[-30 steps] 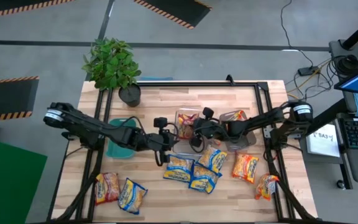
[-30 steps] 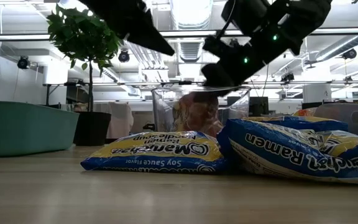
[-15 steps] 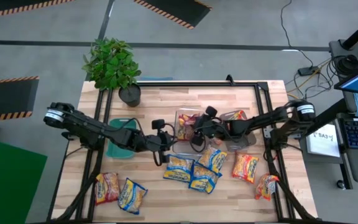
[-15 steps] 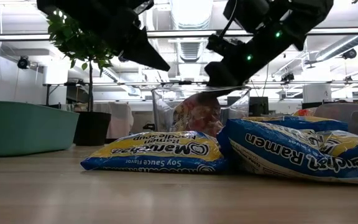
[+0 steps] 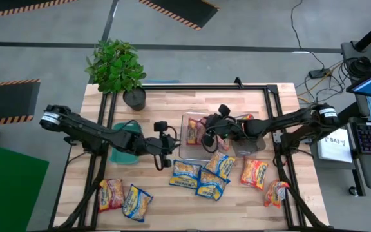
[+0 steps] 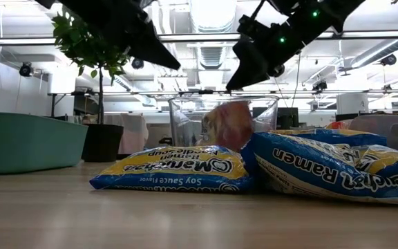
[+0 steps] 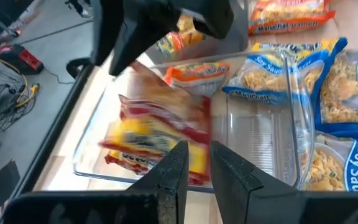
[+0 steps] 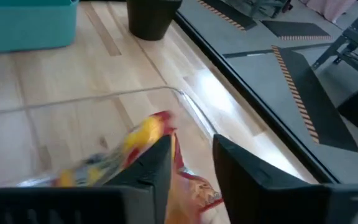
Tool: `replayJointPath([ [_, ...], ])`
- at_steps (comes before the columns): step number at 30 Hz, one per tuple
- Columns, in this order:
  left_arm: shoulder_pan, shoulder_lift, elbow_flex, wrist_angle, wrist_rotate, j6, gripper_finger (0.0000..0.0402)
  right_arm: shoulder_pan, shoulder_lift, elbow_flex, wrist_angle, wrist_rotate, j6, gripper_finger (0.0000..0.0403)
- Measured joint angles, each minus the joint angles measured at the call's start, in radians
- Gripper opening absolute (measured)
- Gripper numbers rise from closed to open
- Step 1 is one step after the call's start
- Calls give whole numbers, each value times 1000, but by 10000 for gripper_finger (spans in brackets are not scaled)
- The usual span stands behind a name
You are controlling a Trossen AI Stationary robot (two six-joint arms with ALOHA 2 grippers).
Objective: Sort Maruchan noodles
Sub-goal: Put the red noodle pack into the transparent bin
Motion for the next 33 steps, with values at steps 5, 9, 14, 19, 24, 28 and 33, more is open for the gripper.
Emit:
replayJointPath([
  [5,0,-47,-8,-2,-4,4,47,0,49,13,-7,-26,13,61],
  [9,-1,-50,-9,-6,-4,-4,47,0,57,22,-11,-23,35,54],
  [14,-5,-44,-13,-41,-4,-10,47,0,38,74,-111,-153,87,52],
  [19,-5,-42,-18,-38,-1,-1,47,-6,70,161,-238,-361,191,28],
  [24,-5,-44,-18,-42,-1,26,47,-5,158,251,-374,-398,241,10],
  [28,-5,-65,-18,-45,-2,74,47,-11,257,329,-498,-394,281,9],
  [33,-5,-145,-18,-63,-9,120,47,-18,359,424,-589,-347,322,9],
])
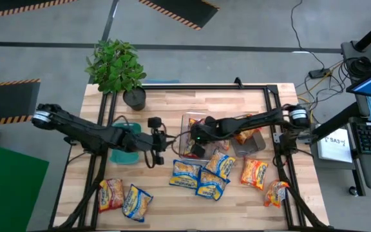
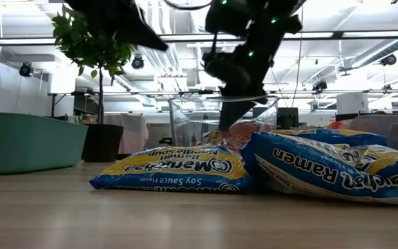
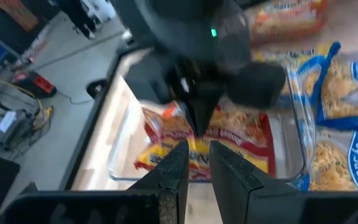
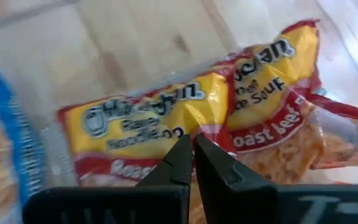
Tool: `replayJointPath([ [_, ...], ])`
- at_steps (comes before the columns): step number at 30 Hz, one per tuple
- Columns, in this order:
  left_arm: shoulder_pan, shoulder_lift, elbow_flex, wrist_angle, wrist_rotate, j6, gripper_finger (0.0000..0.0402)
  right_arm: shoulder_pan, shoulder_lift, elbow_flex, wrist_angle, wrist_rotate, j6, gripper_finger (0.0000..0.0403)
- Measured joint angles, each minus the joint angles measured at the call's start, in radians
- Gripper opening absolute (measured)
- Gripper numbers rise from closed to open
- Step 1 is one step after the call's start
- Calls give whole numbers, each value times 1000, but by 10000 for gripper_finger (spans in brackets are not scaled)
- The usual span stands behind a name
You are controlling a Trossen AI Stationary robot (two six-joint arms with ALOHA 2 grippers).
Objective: Sort Maruchan noodles
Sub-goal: Put the red noodle pack into the transparent bin
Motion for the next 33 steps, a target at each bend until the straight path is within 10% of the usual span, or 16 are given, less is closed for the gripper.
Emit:
replayJointPath([
  [33,-1,-318,-137,36,0,-28,47,5,110,152,-264,27,7,8],
])
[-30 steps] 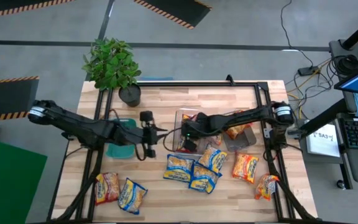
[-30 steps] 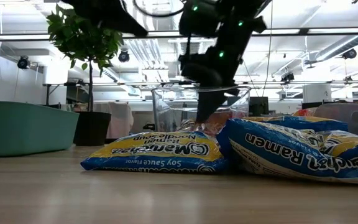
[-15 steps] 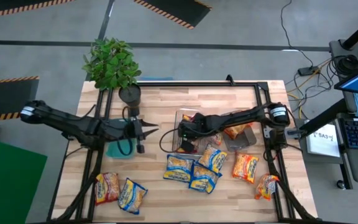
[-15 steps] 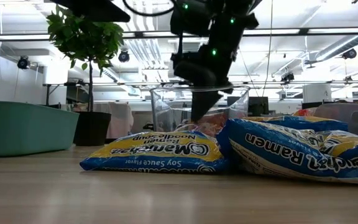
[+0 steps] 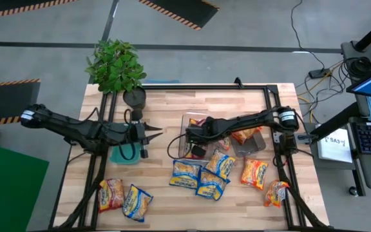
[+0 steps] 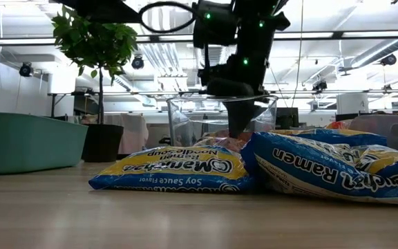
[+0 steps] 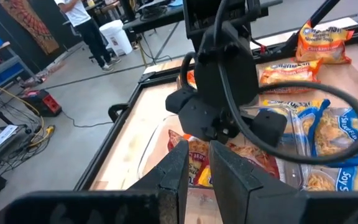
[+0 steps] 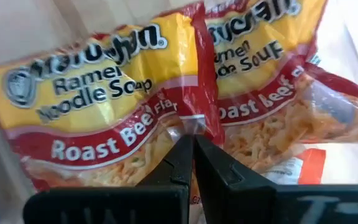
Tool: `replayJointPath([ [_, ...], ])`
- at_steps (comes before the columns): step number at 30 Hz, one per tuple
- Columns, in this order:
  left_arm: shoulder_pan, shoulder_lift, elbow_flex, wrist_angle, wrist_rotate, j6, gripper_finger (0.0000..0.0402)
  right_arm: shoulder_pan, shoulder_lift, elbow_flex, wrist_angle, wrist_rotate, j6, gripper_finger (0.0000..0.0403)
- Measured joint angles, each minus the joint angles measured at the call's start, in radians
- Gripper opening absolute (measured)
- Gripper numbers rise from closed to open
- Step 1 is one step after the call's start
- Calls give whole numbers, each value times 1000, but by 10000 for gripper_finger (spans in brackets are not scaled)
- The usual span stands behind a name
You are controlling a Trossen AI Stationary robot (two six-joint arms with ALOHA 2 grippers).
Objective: Sort Maruchan noodles
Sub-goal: Put the red noodle pack into the transparent bin
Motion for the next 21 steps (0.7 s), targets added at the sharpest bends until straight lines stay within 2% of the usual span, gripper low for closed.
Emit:
replayJointPath([
  [10,0,4,0,1,0,0,47,2,-43,29,2,49,-18,8],
  [17,0,4,0,1,1,3,47,22,-40,32,96,-142,-58,8],
  [21,0,4,0,1,1,3,47,36,-7,30,128,-186,-61,8],
])
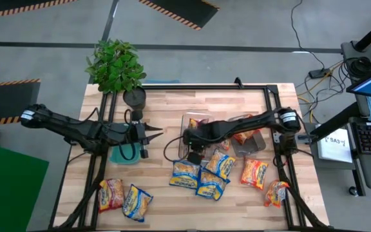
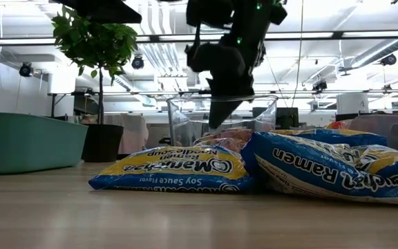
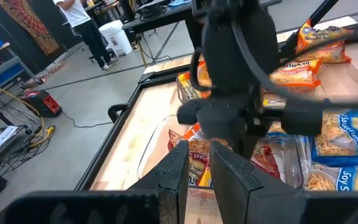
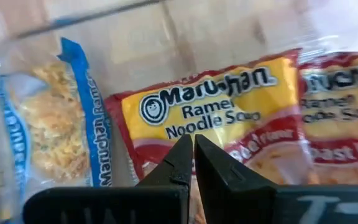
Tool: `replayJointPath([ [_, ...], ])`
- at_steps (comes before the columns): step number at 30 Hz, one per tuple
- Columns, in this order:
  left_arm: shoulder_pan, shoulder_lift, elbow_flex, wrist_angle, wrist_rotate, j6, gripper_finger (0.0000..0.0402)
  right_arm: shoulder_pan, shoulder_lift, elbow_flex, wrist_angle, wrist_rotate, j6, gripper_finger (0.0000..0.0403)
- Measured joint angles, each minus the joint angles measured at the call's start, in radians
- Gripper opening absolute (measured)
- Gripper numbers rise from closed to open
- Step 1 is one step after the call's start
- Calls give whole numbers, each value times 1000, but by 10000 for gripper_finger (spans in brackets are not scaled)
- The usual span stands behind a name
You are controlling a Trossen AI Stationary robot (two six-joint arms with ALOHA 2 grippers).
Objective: Sort Maruchan noodles
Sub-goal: Put the red noodle pack into the transparent bin
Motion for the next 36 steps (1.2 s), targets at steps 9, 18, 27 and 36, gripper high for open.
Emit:
replayJointPath([
  [9,0,1,0,-3,2,0,47,8,70,0,-9,-13,2,8],
  [18,0,2,0,-2,2,0,47,4,19,17,-32,-10,-1,8],
  [27,-1,3,0,-2,2,0,47,-41,3,15,-162,87,-6,8],
  [36,-1,4,0,-3,2,0,47,-63,14,-30,-128,90,-26,8],
])
